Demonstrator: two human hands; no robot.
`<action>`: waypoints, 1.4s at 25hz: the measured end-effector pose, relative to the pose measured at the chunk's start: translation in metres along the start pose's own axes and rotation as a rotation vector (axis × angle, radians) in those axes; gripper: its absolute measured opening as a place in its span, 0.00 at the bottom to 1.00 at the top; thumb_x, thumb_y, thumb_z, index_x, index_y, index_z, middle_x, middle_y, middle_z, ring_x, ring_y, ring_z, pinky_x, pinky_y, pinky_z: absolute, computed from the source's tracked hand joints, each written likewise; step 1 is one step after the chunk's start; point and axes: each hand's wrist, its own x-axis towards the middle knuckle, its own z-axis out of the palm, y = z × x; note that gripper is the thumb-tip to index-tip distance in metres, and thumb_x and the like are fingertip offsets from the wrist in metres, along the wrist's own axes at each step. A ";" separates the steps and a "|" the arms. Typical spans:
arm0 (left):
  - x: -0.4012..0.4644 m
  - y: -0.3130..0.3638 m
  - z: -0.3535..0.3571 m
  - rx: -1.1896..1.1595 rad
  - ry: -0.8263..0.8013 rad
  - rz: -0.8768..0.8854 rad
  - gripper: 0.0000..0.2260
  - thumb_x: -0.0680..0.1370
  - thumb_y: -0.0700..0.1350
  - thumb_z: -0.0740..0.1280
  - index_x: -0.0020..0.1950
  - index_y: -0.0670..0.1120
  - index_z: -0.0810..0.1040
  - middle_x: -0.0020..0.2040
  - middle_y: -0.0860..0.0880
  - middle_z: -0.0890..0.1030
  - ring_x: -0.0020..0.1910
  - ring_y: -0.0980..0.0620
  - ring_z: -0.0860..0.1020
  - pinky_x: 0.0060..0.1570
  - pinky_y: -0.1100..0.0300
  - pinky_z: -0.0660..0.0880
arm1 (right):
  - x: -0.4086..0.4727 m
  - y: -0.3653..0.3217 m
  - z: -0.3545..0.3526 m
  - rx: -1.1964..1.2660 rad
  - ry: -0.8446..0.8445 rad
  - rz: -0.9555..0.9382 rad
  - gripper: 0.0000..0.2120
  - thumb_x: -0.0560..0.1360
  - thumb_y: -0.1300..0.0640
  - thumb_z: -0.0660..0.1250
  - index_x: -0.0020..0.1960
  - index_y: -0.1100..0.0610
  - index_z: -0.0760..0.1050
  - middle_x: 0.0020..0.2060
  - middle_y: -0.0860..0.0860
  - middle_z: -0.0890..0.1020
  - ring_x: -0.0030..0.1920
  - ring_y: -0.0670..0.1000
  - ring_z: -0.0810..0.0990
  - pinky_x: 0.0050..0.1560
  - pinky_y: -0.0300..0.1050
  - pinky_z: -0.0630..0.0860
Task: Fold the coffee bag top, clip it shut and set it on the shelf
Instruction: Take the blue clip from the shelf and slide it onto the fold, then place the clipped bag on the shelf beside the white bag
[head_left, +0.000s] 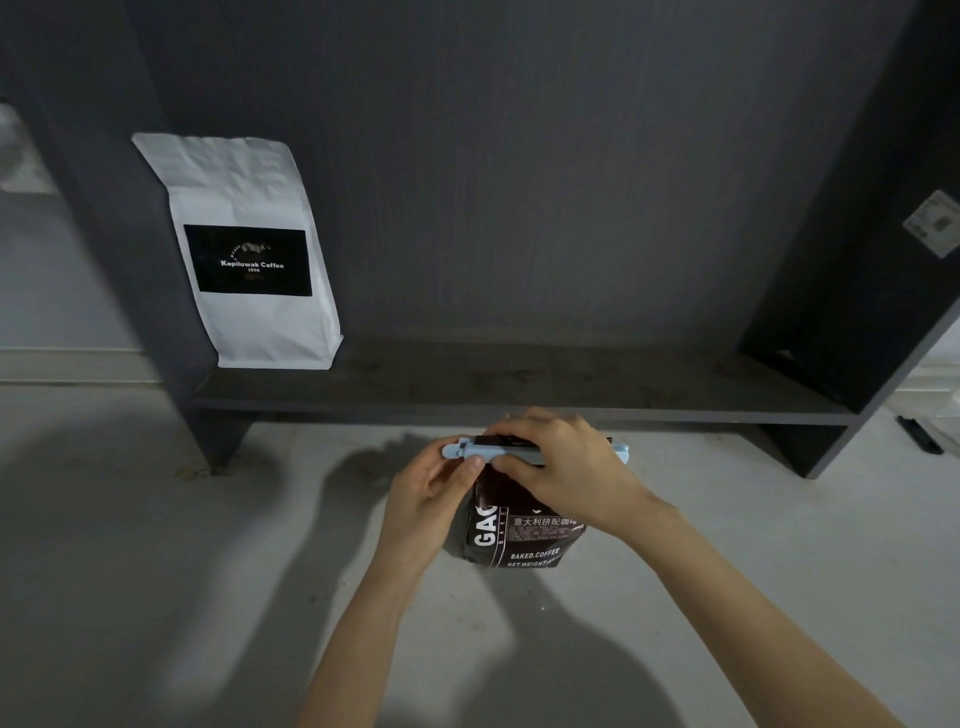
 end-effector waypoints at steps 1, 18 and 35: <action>0.000 0.000 0.000 -0.003 0.000 0.002 0.10 0.73 0.36 0.63 0.44 0.51 0.78 0.37 0.62 0.84 0.41 0.66 0.80 0.39 0.76 0.73 | 0.000 -0.001 0.001 0.010 0.014 0.013 0.14 0.73 0.53 0.63 0.58 0.52 0.73 0.55 0.52 0.79 0.54 0.53 0.77 0.58 0.48 0.69; -0.003 -0.005 0.002 -0.003 0.018 -0.002 0.07 0.73 0.36 0.64 0.41 0.48 0.75 0.33 0.58 0.83 0.37 0.63 0.79 0.38 0.74 0.74 | -0.001 -0.002 0.009 0.020 0.087 0.069 0.11 0.73 0.54 0.63 0.55 0.52 0.74 0.55 0.50 0.79 0.53 0.53 0.77 0.57 0.43 0.59; -0.001 0.005 -0.001 0.104 -0.010 -0.017 0.14 0.73 0.35 0.63 0.46 0.55 0.75 0.46 0.57 0.79 0.42 0.71 0.78 0.40 0.80 0.70 | -0.033 0.042 -0.016 0.224 0.319 0.129 0.25 0.70 0.47 0.66 0.65 0.49 0.66 0.56 0.45 0.74 0.57 0.42 0.71 0.56 0.35 0.68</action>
